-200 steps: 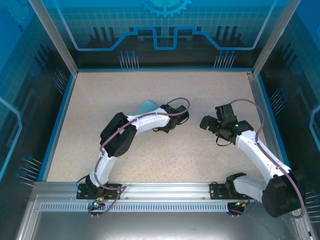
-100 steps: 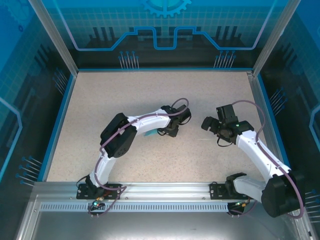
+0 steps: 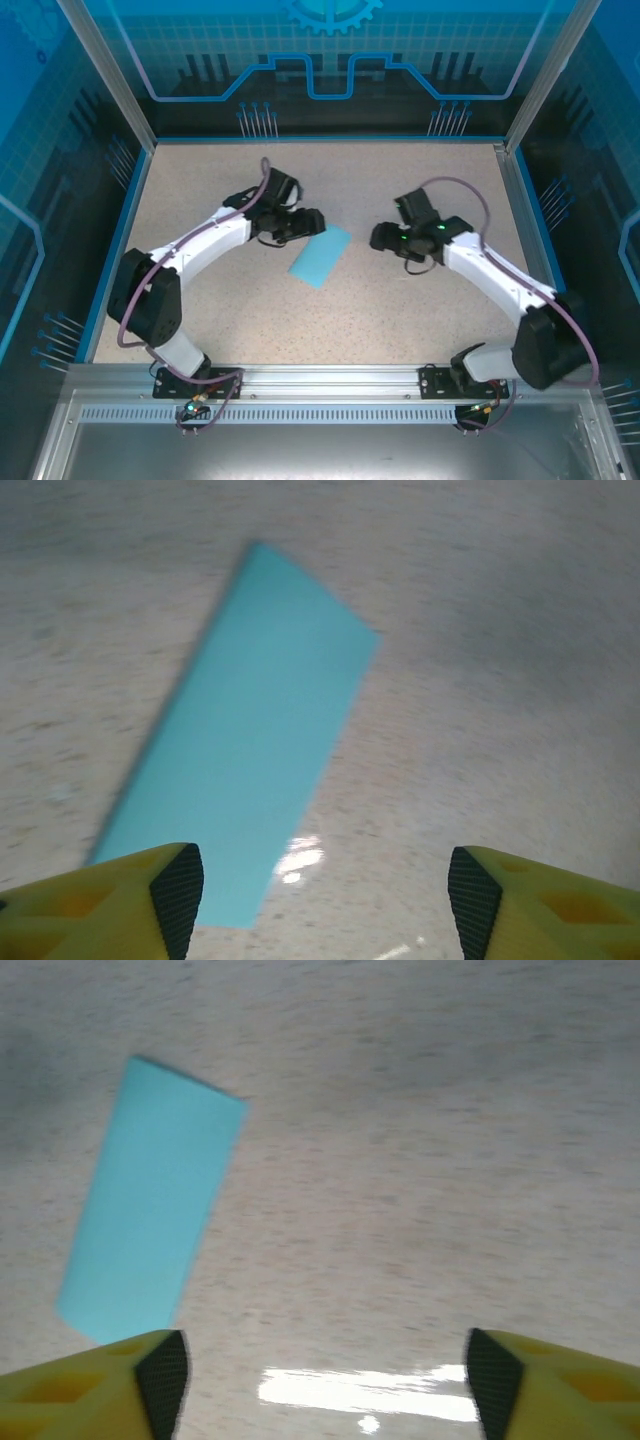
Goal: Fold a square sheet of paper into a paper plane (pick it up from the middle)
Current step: Turn over the paper at the center of the table, then move the paper to the center of the table.
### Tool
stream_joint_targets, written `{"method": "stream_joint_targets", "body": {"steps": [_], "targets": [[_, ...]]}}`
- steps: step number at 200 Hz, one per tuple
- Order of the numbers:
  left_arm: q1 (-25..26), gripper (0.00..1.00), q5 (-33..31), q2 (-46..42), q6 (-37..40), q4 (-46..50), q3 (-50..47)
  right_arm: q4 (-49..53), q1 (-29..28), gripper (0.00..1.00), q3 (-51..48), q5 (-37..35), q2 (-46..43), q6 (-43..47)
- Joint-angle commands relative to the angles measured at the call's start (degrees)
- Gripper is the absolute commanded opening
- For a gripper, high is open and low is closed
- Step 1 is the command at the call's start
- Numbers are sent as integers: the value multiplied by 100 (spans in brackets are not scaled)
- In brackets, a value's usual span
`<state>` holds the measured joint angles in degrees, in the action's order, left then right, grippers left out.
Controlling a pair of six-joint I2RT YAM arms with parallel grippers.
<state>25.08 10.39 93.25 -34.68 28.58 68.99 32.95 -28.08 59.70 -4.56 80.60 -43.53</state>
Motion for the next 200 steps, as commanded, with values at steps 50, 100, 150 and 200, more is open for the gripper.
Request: {"method": "stream_joint_targets", "body": {"steps": [50,100,150,200], "targets": [[-1197,93,-724,-1143,-537,19,-1578,-717,-1568,47,2176,502,2727,-646],[-1565,98,-803,-1576,-520,44,-2020,-526,-1795,41,3276,872,4078,-678],[-1576,99,-571,-1535,-471,-66,-2038,-92,-1823,42,3326,1117,4476,-141],[-1576,99,-248,-1425,-315,-214,-1995,450,-1817,43,3008,1550,4436,1357]]}}
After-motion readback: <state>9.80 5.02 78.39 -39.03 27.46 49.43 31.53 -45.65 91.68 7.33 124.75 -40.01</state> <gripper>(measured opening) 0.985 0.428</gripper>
